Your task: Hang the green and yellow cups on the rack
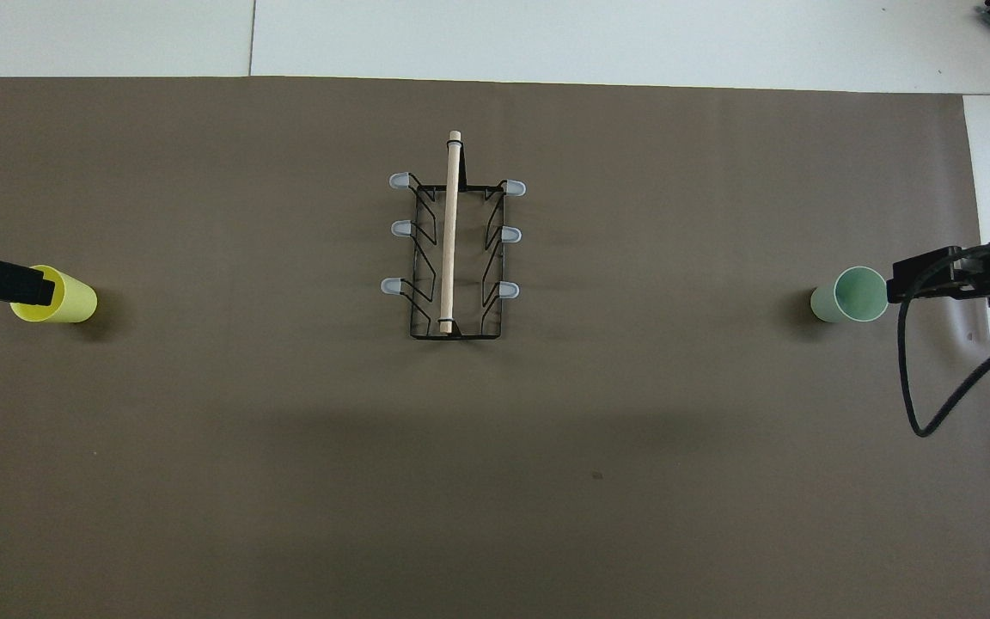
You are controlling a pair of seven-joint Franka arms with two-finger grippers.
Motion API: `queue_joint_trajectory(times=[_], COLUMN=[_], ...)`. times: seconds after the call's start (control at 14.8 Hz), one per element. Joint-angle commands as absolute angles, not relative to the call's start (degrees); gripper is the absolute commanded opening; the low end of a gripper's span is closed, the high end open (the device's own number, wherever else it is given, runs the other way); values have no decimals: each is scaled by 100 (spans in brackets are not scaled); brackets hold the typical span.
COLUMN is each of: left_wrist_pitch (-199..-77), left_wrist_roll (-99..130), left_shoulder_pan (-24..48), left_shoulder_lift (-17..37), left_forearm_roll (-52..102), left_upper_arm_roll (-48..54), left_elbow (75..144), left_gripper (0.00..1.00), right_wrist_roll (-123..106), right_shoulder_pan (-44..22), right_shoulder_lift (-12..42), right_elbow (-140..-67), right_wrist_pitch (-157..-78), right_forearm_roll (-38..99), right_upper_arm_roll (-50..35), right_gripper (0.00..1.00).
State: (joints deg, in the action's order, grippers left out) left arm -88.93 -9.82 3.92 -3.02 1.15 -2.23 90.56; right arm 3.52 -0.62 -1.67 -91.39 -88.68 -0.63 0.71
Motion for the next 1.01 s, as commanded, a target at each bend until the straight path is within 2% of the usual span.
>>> queue_joint_trajectory(times=[0.0, 0.67, 0.94], left_wrist_pitch=[-8851, -8745, -8789], left_wrist_roll=[-1002, -976, -984], left_shoulder_pan=[334, 299, 281], left_shoulder_lift=[-325, -282, 473], left_forearm_roll=[115, 167, 219], left_upper_arm_roll=[-194, -220, -386], left_elbow=[9097, 9053, 8510], left_gripper=[100, 100, 100], right_wrist_roll=[246, 281, 299], right_shoulder_pan=[-26, -35, -44], right_shoulder_lift=[-272, -272, -281], right_elbow=[-9281, -9281, -9316], right_wrist_pitch=[-8991, -8991, -8991], right_forearm_roll=[26, 26, 26], right_upper_arm_roll=[70, 70, 70], right_gripper=[100, 100, 100])
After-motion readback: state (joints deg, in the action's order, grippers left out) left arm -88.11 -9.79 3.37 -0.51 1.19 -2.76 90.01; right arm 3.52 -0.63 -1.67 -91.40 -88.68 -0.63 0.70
